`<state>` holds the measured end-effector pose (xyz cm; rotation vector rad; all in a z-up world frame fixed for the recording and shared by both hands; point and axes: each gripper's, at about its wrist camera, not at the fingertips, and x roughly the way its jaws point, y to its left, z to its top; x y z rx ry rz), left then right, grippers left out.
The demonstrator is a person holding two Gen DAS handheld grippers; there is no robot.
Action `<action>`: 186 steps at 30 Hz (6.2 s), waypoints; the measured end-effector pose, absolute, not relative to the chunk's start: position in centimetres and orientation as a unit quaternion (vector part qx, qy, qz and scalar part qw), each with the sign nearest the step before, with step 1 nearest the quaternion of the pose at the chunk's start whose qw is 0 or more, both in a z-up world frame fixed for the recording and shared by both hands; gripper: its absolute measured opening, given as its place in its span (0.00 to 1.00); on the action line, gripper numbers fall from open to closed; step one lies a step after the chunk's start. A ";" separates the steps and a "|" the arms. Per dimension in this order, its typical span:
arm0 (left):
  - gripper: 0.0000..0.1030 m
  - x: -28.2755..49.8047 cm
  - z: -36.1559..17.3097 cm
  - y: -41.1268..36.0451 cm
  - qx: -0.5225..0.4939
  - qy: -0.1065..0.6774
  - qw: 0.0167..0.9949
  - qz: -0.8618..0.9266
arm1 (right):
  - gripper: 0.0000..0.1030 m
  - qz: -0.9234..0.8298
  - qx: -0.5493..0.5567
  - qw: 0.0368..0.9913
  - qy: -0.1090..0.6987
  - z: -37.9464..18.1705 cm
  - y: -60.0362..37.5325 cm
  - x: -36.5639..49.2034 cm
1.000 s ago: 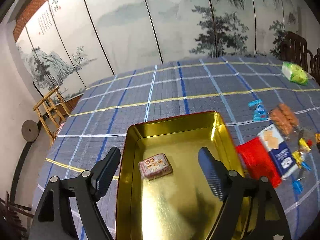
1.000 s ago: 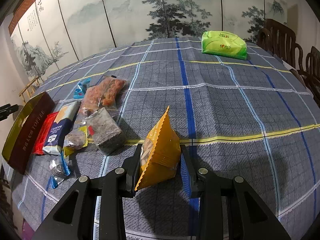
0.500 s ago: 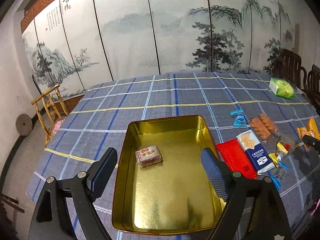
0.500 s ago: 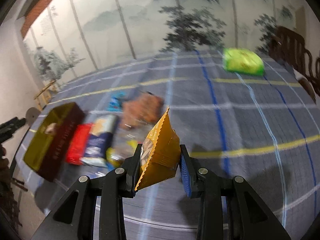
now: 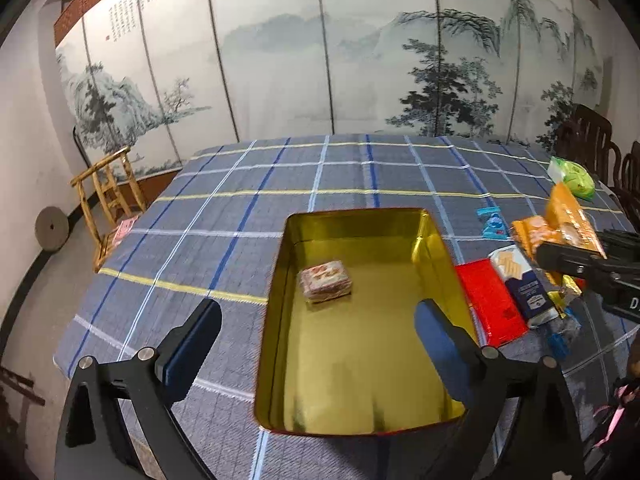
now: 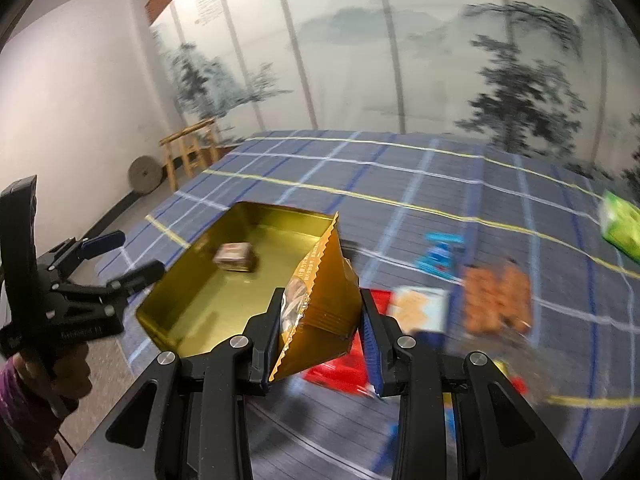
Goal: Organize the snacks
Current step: 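Carry the yellow chip bag into the gold tin and open the right gripper, then reach the right gripper to the blue soda cracker pack and grasp it, then grasp the blue-wrapped snack with the left gripper while the right gripper lifts the cracker pack, then carry the blue-wrapped snack into the gold tin and open the left gripper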
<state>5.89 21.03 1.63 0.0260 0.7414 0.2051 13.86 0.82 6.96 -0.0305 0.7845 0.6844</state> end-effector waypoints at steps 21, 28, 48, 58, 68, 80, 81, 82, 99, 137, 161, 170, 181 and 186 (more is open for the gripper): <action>0.99 1.9 -0.3 24.9 0.035 0.348 0.926 0.143 | 0.34 0.380 -0.084 0.807 0.443 2.3 14.5 20.4; 0.99 1.6 -0.1 24.8 0.022 0.337 0.932 0.133 | 0.35 0.358 -0.102 0.809 0.455 1.2 16.5 22.9; 0.99 1.4 0.6 22.1 0.037 0.366 0.927 0.080 | 0.63 0.358 0.030 0.851 0.384 3.7 3.8 16.3; 0.99 2.8 2.9 16.3 0.024 0.389 0.921 -0.017 | 0.63 0.183 0.048 0.896 0.401 0.2 -16.7 10.0; 0.99 4.0 4.2 10.4 0.022 0.403 0.913 -0.061 | 0.63 0.260 0.064 0.880 0.393 -0.1 -17.4 8.3; 0.99 3.5 4.3 10.5 0.018 0.403 0.913 -0.061 | 0.63 0.328 -0.017 0.847 0.419 0.7 -6.1 14.6; 0.99 3.6 4.0 10.7 0.016 0.407 0.911 -0.063 | 0.63 0.320 -0.030 0.846 0.425 0.4 -5.3 15.2; 0.99 3.6 3.8 10.9 0.015 0.409 0.910 -0.063 | 0.62 0.311 -0.035 0.845 0.434 -0.1 -4.8 15.9; 0.99 4.1 2.0 13.5 -0.013 0.423 0.904 -0.067 | 0.57 0.238 -0.039 0.830 0.502 -3.4 -3.5 21.0; 0.82 9.8 -4.4 -3.1 0.154 0.437 0.847 -0.262 | 0.52 0.107 0.082 0.892 0.430 -1.9 -27.9 13.6; 0.19 10.3 -7.0 -4.1 0.110 0.491 0.830 -0.242 | 0.47 0.117 0.110 0.882 0.443 -4.3 -27.7 15.1; 0.20 7.1 -4.3 -3.0 0.072 0.485 0.839 -0.238 | 0.77 0.108 0.088 0.876 0.463 -4.2 -25.8 15.0; 0.20 4.9 -1.5 -0.6 0.044 0.452 0.862 -0.223 | 0.49 0.074 -0.006 0.891 0.449 -4.2 -24.8 14.1; 0.20 4.2 -0.3 0.6 0.048 0.434 0.878 -0.198 | 0.49 0.071 0.050 0.895 0.437 -4.1 -25.8 14.3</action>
